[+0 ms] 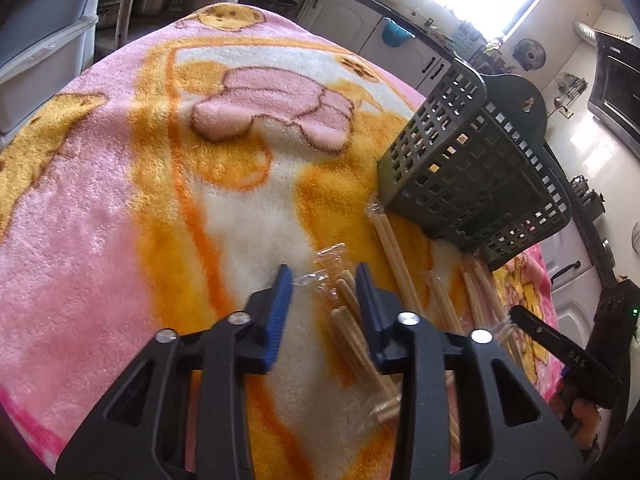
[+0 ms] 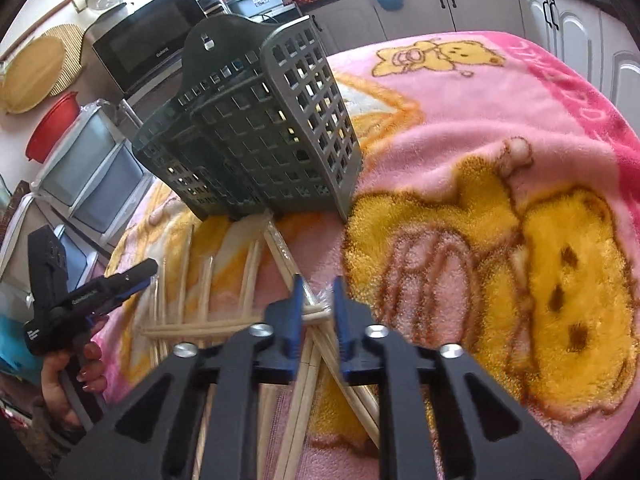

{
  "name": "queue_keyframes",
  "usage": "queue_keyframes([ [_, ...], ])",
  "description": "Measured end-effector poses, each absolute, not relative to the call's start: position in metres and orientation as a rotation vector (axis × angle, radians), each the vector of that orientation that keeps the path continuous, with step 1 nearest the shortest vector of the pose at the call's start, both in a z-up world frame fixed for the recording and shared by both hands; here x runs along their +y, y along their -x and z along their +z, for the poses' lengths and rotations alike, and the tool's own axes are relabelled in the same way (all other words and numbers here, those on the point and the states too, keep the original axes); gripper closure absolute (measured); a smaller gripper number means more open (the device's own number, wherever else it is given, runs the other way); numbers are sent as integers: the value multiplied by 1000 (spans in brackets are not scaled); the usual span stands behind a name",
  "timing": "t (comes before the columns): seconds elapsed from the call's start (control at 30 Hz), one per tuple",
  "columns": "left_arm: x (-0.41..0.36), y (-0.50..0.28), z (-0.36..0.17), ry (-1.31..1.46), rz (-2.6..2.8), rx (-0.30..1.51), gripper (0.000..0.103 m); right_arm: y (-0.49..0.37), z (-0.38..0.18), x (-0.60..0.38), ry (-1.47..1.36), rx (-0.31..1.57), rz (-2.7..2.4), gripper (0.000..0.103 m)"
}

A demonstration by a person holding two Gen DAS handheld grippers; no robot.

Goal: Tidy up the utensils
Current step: 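Close the left tool on a wrapped chopstick while the right tool grasps another chopstick, then lift the chopsticks with both tools and carry them above the green caddy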

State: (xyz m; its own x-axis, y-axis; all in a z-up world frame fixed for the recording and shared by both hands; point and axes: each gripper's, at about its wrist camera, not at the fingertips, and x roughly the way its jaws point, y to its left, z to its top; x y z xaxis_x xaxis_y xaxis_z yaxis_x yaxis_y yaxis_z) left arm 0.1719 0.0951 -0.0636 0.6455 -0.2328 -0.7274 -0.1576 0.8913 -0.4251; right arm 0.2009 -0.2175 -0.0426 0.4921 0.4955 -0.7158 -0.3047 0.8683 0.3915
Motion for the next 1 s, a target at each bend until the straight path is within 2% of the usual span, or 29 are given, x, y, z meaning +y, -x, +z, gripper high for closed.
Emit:
queue_keyframes([
  [0.13,100,-173,-66,475,-35,882,92,-199,-34,-220,-213,896,492,99],
  [0.37,104,-170,-65,455,-38,881,101,-190,-10,-218,-174,801,501,100],
  [0.57,111,-154,-46,470,-51,813,102,-179,18,-215,-150,709,552,101],
  [1.0,105,-132,53,387,-121,575,102,-147,81,-183,-71,539,722,102],
])
